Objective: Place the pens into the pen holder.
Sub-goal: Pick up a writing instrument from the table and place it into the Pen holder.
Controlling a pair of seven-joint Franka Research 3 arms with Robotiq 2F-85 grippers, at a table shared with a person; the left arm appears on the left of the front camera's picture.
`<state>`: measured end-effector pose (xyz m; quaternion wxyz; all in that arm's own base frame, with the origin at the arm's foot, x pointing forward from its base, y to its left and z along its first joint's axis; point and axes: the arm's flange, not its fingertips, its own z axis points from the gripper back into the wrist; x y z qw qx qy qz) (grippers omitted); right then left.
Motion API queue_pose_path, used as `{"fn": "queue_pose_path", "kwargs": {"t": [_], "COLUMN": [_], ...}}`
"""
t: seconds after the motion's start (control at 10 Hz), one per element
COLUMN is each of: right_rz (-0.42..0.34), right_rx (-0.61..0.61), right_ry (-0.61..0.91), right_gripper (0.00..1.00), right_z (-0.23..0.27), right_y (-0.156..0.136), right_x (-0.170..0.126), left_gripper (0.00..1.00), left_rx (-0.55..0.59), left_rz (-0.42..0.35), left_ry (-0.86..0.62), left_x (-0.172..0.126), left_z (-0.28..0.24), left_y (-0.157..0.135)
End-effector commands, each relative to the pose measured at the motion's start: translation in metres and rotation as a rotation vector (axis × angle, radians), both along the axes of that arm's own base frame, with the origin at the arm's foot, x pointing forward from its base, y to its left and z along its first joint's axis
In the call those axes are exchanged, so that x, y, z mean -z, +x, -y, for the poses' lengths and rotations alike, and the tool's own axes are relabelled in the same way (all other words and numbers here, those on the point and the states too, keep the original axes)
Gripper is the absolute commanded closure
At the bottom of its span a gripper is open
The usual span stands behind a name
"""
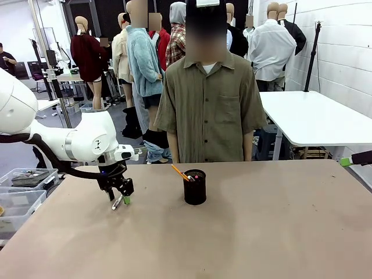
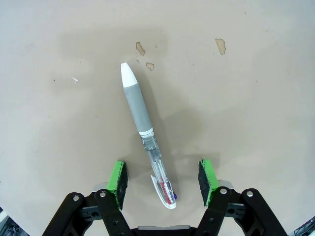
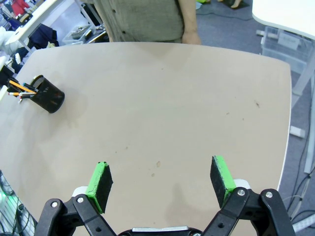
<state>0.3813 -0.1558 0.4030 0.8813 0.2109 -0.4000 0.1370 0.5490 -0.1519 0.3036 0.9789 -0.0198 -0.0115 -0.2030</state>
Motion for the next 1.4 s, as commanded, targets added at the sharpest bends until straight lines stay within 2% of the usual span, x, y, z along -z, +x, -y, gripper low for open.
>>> {"fn": "queue_pose_path", "kwargs": {"t": [0.0, 0.3, 0.4, 1.0, 1.1, 1.3], "right_rz": [-0.008, -0.008, -0.008, -0.008, -0.008, -0.008], "right_rx": [-0.004, -0.004, -0.004, -0.004, -0.004, -0.004], "right_ry": [-0.015, -0.015, -0.015, -0.015, -0.015, -0.015], "right_gripper": [0.00, 0.00, 0.00, 0.00, 0.00, 0.00], "right_z": [0.000, 0.000, 0.000, 0.000, 0.000, 0.000], "right_y": [0.000, 0.000, 0.000, 0.000, 0.000, 0.000], "right_x": [0.002, 0.002, 0.002, 0.002, 0.002, 0.002], "left_gripper": [0.29, 0.88, 1.00, 1.00, 1.00, 1.00], "left_rx": [-0.024, -0.024, -0.026, -0.021, -0.011, 0.052], "left_rz": [-0.003, 0.000, 0.001, 0.002, 0.013, 0.092], "left_ry": [0.040, 0.055, 0.054, 0.063, 0.050, -0.050], "left_x": [-0.001, -0.001, -0.001, -0.003, -0.008, -0.040], "left_z": [0.005, 0.006, 0.006, 0.013, 0.015, 0.021], "left_y": [0.003, 0.003, 0.003, -0.002, -0.005, -0.014]}}
